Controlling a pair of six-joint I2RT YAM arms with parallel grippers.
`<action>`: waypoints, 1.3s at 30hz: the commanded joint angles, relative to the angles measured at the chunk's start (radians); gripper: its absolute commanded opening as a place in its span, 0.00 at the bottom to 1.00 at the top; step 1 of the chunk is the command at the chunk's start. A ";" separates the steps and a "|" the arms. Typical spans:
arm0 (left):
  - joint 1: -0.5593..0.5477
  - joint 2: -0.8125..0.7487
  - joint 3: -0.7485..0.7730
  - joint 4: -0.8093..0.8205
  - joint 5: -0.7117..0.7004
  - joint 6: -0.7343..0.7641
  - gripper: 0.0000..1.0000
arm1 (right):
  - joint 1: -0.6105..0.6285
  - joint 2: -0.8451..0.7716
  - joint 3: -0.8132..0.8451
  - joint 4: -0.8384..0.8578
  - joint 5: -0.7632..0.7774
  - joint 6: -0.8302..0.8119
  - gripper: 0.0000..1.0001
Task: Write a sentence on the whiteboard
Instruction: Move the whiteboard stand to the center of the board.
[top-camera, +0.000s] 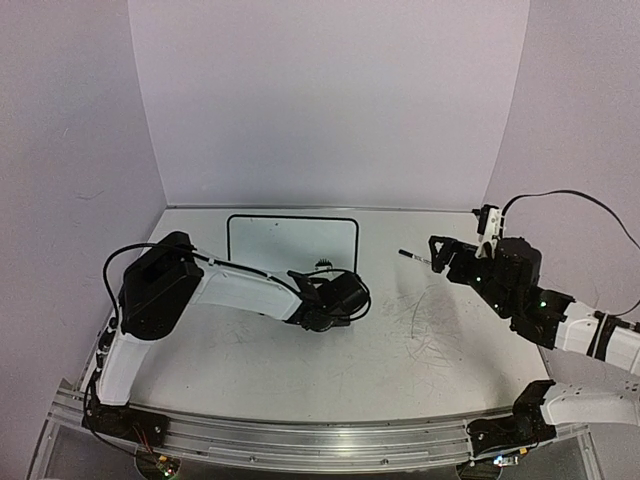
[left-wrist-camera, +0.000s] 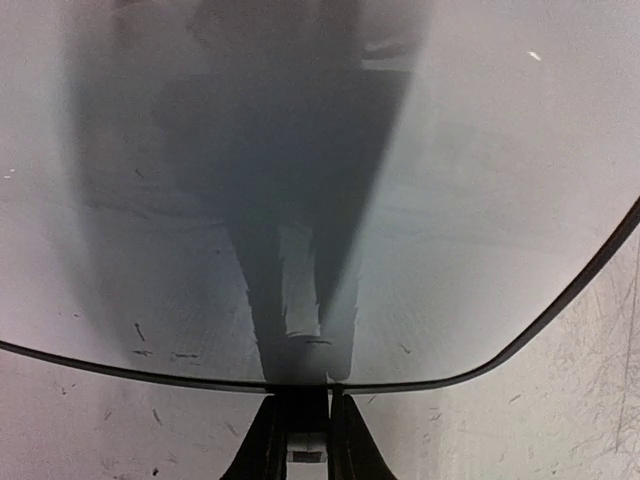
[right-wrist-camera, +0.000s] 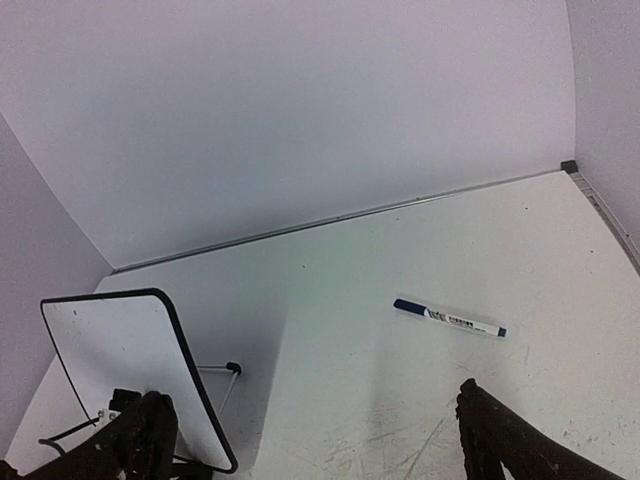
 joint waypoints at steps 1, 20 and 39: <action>-0.018 0.070 0.137 0.004 0.018 -0.042 0.00 | -0.002 0.001 -0.008 -0.075 -0.016 -0.005 0.98; -0.020 -0.649 -0.394 -0.015 -0.268 0.252 0.76 | 0.214 0.770 0.488 -0.225 -0.135 0.077 0.92; 0.141 -1.027 -0.536 -0.027 -0.247 0.399 0.88 | 0.287 1.135 0.783 -0.323 -0.111 0.243 0.49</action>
